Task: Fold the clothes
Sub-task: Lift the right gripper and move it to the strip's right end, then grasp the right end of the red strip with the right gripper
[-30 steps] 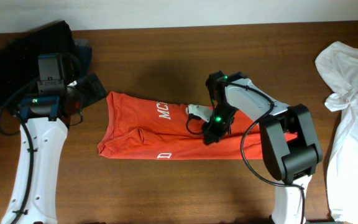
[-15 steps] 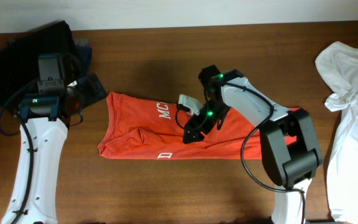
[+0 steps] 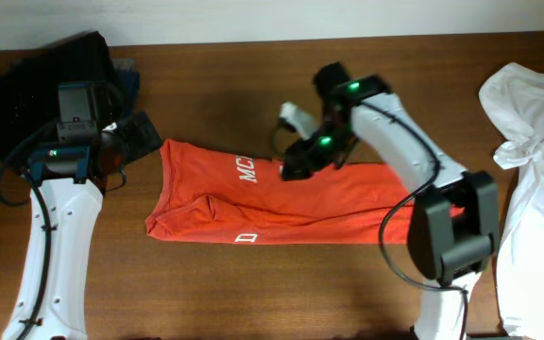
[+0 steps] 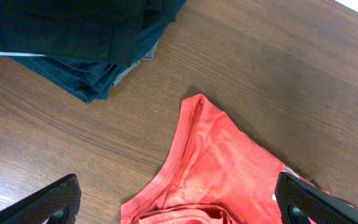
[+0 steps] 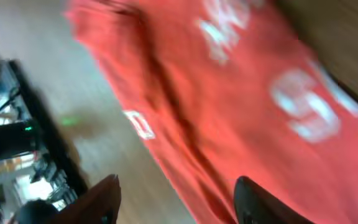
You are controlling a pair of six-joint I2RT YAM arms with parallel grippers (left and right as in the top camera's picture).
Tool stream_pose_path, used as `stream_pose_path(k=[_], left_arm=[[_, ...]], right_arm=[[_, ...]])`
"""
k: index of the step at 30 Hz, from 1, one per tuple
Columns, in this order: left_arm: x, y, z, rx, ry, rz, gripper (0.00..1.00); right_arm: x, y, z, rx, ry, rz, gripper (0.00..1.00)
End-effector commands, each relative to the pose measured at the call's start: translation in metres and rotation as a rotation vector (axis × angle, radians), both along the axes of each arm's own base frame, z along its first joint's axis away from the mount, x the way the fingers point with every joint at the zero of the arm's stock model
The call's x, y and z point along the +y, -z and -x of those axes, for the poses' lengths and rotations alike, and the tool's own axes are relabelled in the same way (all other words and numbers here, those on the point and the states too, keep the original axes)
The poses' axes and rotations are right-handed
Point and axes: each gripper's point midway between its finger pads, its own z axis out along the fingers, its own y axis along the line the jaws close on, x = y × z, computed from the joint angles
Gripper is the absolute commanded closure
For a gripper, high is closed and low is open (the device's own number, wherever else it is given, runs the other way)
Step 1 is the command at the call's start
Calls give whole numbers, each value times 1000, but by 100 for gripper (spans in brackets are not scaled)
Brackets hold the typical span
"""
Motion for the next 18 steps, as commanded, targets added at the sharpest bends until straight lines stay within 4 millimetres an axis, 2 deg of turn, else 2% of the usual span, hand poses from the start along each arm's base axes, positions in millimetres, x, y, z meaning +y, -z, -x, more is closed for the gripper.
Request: stream_pose_path(k=[1, 2, 3, 5, 6, 7, 10, 12, 13, 14, 15, 16, 18], left_arm=[[1, -3, 0, -11, -8, 2, 1], [1, -3, 0, -11, -8, 2, 1], [1, -3, 0, -11, -8, 3, 1], [1, -3, 0, -11, -8, 2, 1], [1, -3, 0, -11, -8, 2, 1], [1, -3, 0, -11, -8, 2, 1], [1, -3, 0, -11, -8, 2, 1], [1, -3, 0, -11, -8, 2, 1], [1, -3, 0, -11, -8, 2, 0], [1, -3, 0, -11, -8, 2, 1], [1, -3, 0, -11, -8, 2, 1], [1, -3, 0, -11, -8, 2, 1], [1, -3, 0, -11, -8, 2, 1]], right_arm=[[-78, 21, 2, 99, 163, 263, 59], [-98, 27, 2, 134, 225, 302, 91], [-123, 34, 4, 194, 326, 320, 96], [-161, 49, 10, 271, 455, 333, 96], [-180, 64, 14, 292, 507, 328, 95], [-188, 82, 21, 306, 529, 328, 92], [-198, 131, 27, 248, 578, 362, 93], [-207, 143, 17, 178, 606, 396, 93], [-210, 144, 9, 152, 633, 407, 93], [-205, 141, 5, 146, 633, 372, 96], [-192, 130, -3, 144, 620, 284, 95], [-185, 106, -14, 129, 617, 225, 94], [-199, 85, -14, 129, 659, 316, 93]])
